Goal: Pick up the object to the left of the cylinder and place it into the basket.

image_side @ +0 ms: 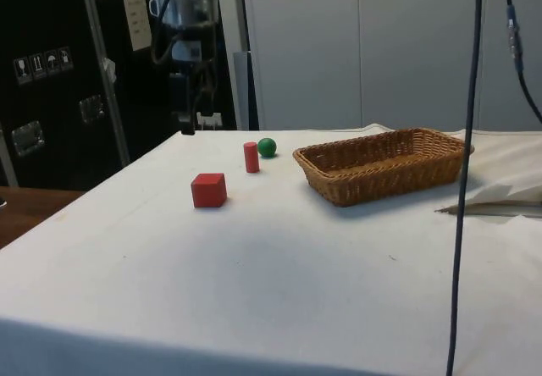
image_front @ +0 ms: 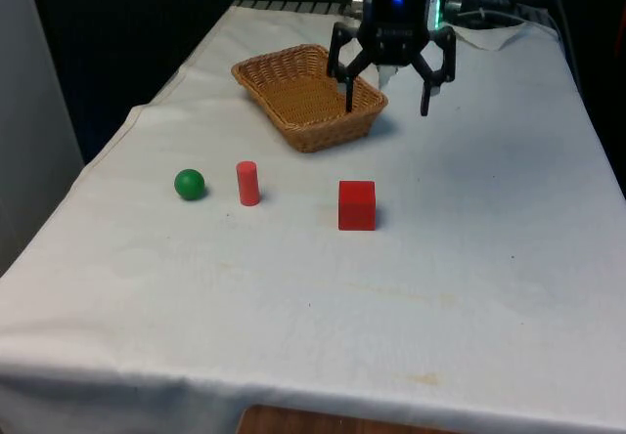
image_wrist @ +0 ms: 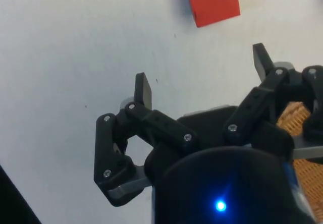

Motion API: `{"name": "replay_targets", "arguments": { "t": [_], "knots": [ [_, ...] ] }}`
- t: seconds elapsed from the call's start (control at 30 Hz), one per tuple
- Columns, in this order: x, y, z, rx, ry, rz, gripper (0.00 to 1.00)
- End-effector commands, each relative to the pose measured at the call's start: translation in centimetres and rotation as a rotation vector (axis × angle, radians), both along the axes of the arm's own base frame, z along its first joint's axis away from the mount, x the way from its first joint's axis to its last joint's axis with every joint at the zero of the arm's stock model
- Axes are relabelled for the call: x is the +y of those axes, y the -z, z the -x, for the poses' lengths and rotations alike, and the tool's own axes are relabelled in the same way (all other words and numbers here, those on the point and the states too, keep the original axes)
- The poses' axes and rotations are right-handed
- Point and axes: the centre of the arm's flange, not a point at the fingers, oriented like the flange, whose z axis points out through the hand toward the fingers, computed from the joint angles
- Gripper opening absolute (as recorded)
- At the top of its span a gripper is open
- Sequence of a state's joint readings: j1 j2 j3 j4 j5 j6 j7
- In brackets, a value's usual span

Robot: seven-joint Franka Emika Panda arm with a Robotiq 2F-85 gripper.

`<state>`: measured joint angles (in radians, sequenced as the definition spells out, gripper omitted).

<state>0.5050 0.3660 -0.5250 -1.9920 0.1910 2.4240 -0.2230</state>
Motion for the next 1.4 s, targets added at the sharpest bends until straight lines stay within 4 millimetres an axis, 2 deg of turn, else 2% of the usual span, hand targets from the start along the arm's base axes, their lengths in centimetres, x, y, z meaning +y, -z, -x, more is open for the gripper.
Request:
{"name": "replay_targets", "arguments": {
  "t": [0.0, 0.9, 1.37],
  "knots": [
    [0.1, 0.5, -0.2, -0.010, -0.007, -0.011, 1.00],
    [0.0, 7.9, -1.2, -0.029, -0.061, -0.015, 1.00],
    [-1.9, 10.3, -0.9, -0.006, -0.073, 0.019, 1.00]
  ]
}}
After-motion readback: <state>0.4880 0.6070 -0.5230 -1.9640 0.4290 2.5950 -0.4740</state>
